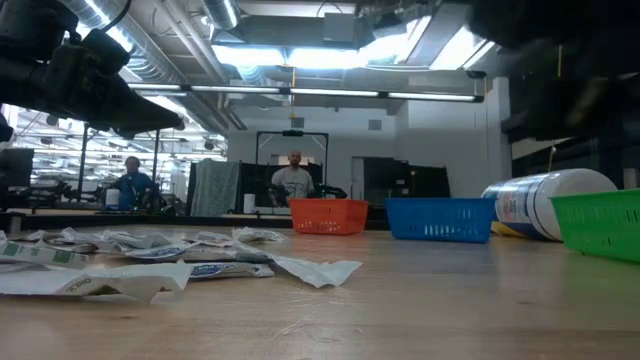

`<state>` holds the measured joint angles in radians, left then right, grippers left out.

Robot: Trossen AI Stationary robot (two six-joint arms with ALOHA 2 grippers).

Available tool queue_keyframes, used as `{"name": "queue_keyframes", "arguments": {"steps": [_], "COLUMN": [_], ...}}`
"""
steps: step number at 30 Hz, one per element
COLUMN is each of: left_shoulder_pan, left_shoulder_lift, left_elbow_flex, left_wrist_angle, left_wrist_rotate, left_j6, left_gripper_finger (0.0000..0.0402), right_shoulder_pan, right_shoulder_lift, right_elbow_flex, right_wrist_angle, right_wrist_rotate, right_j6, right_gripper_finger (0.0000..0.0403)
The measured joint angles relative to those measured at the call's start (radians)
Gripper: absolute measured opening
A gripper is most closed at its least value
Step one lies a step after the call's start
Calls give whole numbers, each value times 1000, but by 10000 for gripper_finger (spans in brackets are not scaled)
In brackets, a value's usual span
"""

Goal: Pick & Place First Aid Supplies
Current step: Put the orange ointment pack into the yellow basket

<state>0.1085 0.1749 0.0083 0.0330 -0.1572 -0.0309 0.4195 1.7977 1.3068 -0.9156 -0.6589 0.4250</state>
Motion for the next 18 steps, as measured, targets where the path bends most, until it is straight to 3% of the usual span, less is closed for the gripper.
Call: {"name": "queue_keyframes", "arguments": {"steps": [7, 18], "left_shoulder_pan": [0, 0], "left_shoulder_lift": [0, 0], "left_elbow_flex": [0, 0], "left_wrist_angle": [0, 0], "left_wrist_rotate": [0, -1], "left_j6": [0, 0], "left_gripper_finger": [93, 93], "right_shoulder_pan": [71, 156], "right_shoulder_lift": [0, 0], "right_elbow_flex": [0, -1], "right_wrist_angle": [-63, -103], "right_wrist_rotate": [-51, -50], "right_j6": [96, 184], "right_gripper_finger": [11, 11]}}
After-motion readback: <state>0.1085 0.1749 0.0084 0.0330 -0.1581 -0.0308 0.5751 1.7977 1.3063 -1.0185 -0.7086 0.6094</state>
